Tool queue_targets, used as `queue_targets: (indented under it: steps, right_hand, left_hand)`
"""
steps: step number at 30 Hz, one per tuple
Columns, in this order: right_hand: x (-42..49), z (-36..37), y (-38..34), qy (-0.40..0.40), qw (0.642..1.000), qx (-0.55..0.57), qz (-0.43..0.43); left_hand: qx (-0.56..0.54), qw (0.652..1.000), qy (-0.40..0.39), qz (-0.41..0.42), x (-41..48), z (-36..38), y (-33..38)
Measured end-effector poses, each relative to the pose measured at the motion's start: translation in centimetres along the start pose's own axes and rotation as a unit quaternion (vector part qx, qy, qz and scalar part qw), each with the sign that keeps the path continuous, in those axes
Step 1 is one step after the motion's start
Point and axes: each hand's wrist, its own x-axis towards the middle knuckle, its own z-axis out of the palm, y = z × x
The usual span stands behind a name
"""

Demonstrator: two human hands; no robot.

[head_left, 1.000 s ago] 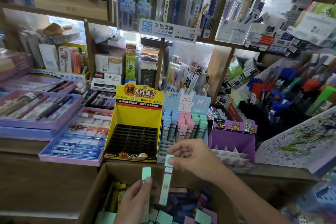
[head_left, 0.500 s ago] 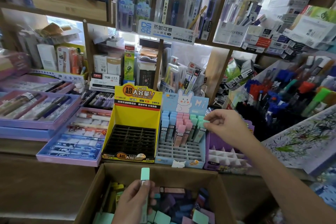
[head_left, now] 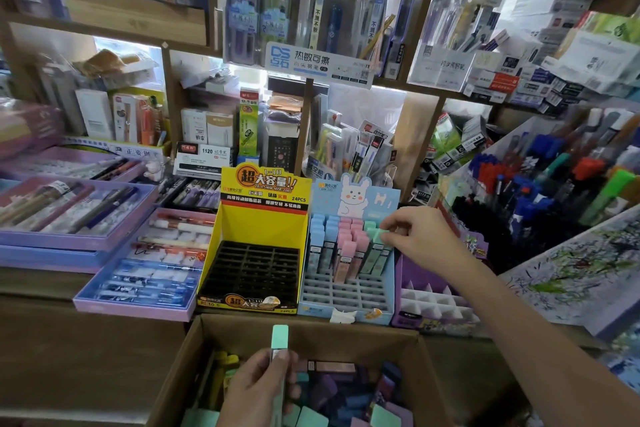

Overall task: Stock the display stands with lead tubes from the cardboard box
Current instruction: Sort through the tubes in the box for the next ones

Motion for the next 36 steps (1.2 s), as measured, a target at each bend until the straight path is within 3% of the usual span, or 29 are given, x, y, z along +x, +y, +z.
queue_targets:
  steps: [15,26,28,31,36]
  right_hand:
    - [0.6,1.6,-0.4,0.004,0.999,-0.05,-0.016]
    - [0.5,2.0,-0.1,0.011,0.989,-0.12,-0.086]
    - [-0.2,1.8,-0.3,0.047,0.994,-0.069,-0.077]
    - [-2.1,1.4,-0.8,0.112,0.989,0.095,-0.013]
    - [-6.4,2.1,-1.5,0.059,0.964,0.256,0.048]
  left_hand:
    - [0.002,1.0,0.001,-0.009,0.0,0.0,0.1]
    - [-0.014,1.0,0.018,0.003,-0.6,0.4,0.3]
    - [-0.014,1.0,0.014,0.006,-0.8,0.4,0.4]
    - [-0.01,1.0,0.011,0.018,-0.8,0.3,0.4]
    - [0.011,0.999,0.015,0.05,-0.9,0.3,0.5]
